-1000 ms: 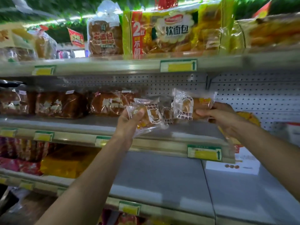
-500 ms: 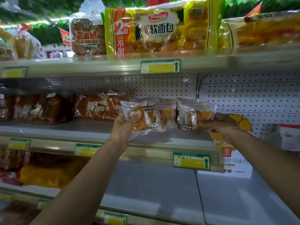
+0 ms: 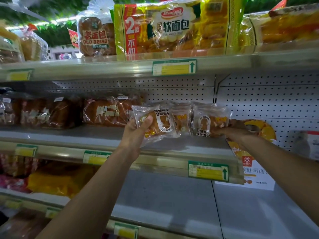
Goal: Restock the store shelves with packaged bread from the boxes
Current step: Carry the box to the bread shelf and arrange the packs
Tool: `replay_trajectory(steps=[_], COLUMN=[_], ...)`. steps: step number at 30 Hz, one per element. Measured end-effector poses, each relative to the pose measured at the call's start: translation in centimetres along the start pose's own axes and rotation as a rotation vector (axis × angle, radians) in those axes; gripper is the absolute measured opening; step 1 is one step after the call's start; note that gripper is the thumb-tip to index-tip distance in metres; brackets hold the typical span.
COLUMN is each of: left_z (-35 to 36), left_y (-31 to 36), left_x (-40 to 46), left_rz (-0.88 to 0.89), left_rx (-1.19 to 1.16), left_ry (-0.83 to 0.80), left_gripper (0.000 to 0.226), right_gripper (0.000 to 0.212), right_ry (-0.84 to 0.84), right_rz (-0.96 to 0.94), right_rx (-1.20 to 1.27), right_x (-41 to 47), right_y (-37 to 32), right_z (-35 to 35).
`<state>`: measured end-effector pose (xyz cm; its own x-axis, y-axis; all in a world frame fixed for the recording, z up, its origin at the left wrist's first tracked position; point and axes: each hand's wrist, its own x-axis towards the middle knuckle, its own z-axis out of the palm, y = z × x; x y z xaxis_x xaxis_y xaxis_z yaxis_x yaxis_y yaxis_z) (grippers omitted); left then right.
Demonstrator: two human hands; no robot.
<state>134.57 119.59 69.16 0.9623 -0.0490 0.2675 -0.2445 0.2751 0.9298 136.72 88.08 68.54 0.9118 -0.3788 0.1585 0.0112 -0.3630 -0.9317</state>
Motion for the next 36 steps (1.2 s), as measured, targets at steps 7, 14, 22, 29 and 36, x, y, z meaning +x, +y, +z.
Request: replay_trajectory(steps=[7,14,22,29,36], left_z=[-0.5,-1.6,-4.6,-8.7,-11.9], left_y=[0.6,2.1,7.3,6.7,4.6], left_x=[-0.4,-0.4,0.6,1.6,4.4], left_rz=[-0.011,-0.022,0.113,-0.002,-0.031], left_rx=[-0.019,0.172,0.308,0.095,0.028], left_ry=[-0.046,-0.174,-0.232,-0.193,-0.061], left_gripper=[0.058,0.075,0.041,0.052,0.029], right_gripper=[0.094,0.039,0.021,0.051,0.047], right_ry=[0.281,0.165,-0.483,-0.228,-0.227], right_rz=[-0.049,-0.668,-0.458,-0.170,-0.085], right_rx=[-0.096,-0.174,-0.216,0.473,0.406], right_x=[0.2,-6.1,-11.3,-10.0,-11.0], right_y=[0.5,-7.8,-16.8,-14.8,-12.9], right_z=[0.2,3.3,10.0,16.0,19.0])
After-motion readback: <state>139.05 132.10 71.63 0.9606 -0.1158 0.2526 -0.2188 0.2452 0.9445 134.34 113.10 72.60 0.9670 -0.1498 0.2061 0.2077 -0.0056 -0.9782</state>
